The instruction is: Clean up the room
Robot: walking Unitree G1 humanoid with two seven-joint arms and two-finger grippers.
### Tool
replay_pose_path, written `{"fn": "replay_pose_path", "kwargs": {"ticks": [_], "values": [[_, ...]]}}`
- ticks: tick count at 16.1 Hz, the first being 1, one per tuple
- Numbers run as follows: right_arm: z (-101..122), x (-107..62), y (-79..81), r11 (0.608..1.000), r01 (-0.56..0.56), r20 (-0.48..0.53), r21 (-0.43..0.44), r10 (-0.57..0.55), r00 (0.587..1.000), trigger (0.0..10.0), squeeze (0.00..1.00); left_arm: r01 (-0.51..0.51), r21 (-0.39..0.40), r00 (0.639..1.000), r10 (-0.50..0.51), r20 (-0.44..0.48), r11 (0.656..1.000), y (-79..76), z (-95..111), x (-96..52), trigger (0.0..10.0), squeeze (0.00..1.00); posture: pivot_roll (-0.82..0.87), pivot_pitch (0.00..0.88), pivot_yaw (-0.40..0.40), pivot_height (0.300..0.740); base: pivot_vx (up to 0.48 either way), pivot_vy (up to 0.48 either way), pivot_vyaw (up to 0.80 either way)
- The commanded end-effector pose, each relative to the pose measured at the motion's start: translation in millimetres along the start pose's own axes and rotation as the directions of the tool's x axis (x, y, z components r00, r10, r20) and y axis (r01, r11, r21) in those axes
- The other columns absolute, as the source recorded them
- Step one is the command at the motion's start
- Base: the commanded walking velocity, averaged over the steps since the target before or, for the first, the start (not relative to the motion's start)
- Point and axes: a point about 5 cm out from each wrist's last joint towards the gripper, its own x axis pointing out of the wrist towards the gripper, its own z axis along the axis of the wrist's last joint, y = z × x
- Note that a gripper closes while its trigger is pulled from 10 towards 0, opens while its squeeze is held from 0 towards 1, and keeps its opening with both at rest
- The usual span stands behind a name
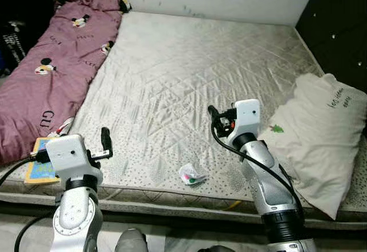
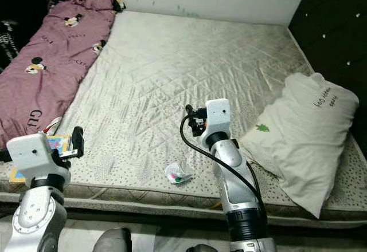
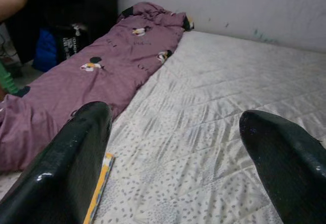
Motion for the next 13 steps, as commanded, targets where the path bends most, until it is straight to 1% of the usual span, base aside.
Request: {"fn": "replay_pose_path", "kwargs": {"ticks": [1,2,3,4,5,6,7,8,9,10,11,13], "values": [[2,-2.2,-8.6,0.999,0.046,0.014,-0.011,-0.046,0.999,10.0,0.00,-0.016,-0.004,1.000,0.016,0.007,1.000,2.1,3,0.1,10.0,0.00,0.17,0.071,-0.062,0.740,0.000,0.000,0.00],[4,-2.8,-14.1,0.993,0.100,0.033,-0.060,-0.098,0.995,10.0,0.00,-0.018,-0.010,1.000,0.018,0.009,1.000,2.2,3,0.4,10.0,0.00,0.17,0.071,-0.062,0.740,0.000,0.000,0.00],[4,-3.1,-26.7,0.976,0.200,0.028,-0.088,-0.199,0.980,10.0,0.00,-0.019,-0.010,1.000,0.019,0.011,1.000,2.3,3,0.3,10.0,0.00,0.17,0.071,-0.062,0.740,0.000,0.000,0.00],[6,-6.5,-37.0,0.963,0.254,0.065,-0.086,-0.249,0.966,10.0,0.00,-0.021,0.000,1.000,0.021,0.019,1.000,3.3,5,-0.5,10.0,0.00,0.17,0.070,-0.061,0.740,0.000,0.000,0.00],[8,-10.0,-42.8,0.957,0.272,0.081,-0.098,-0.264,0.961,10.0,0.00,-0.023,0.008,0.999,0.023,0.024,1.000,4.7,6,-2.1,10.0,0.00,0.17,0.070,-0.061,0.740,0.000,0.000,0.00],[7,-19.4,-49.4,0.959,0.256,0.080,-0.124,-0.247,0.966,10.0,0.00,-0.023,-0.001,0.999,0.023,0.026,1.000,8.6,6,-7.0,10.0,0.00,0.17,0.070,-0.061,0.740,0.000,0.000,0.00],[2,-37.1,-55.3,0.971,0.206,0.053,-0.124,-0.201,0.978,10.0,0.00,-0.024,-0.008,0.999,0.024,0.020,1.000,16.3,4,-17.0,10.0,0.00,0.15,0.071,-0.061,0.740,0.000,0.000,0.00],[0,-43.7,-56.6,0.971,0.195,0.043,-0.140,-0.190,0.981,10.0,0.00,-0.024,-0.005,1.000,0.024,0.015,1.000,19.3,3,-20.6,10.0,0.00,0.15,0.072,-0.063,0.740,0.000,0.000,0.00],[-4,-53.4,-57.6,0.972,0.191,0.020,-0.135,-0.190,0.982,10.0,0.00,-0.028,-0.003,1.000,0.028,0.014,1.000,23.3,1,-24.4,10.0,0.00,0.14,0.074,-0.069,0.740,0.000,0.000,0.00],[-4,-57.7,-55.1,0.974,0.177,0.022,-0.141,-0.176,0.984,10.0,0.00,-0.030,-0.013,0.999,0.030,0.010,0.999,23.0,0,-23.6,10.0,0.00,0.14,0.075,-0.072,0.740,0.000,0.000,0.00],[-5,-58.5,-52.4,0.977,0.173,0.019,-0.125,-0.171,0.985,10.0,0.00,-0.029,-0.006,1.000,0.029,0.010,1.000,21.2,0,-21.3,10.0,0.00,0.14,0.074,-0.074,0.740,0.000,0.000,0.00],[-3,-54.1,-47.8,0.981,0.169,0.015,-0.095,-0.168,0.986,10.0,0.00,-0.017,-0.017,1.000,0.017,0.004,1.000,15.9,-1,-18.3,10.0,0.00,0.14,0.071,-0.074,0.740,0.000,0.000,0.00]]}}
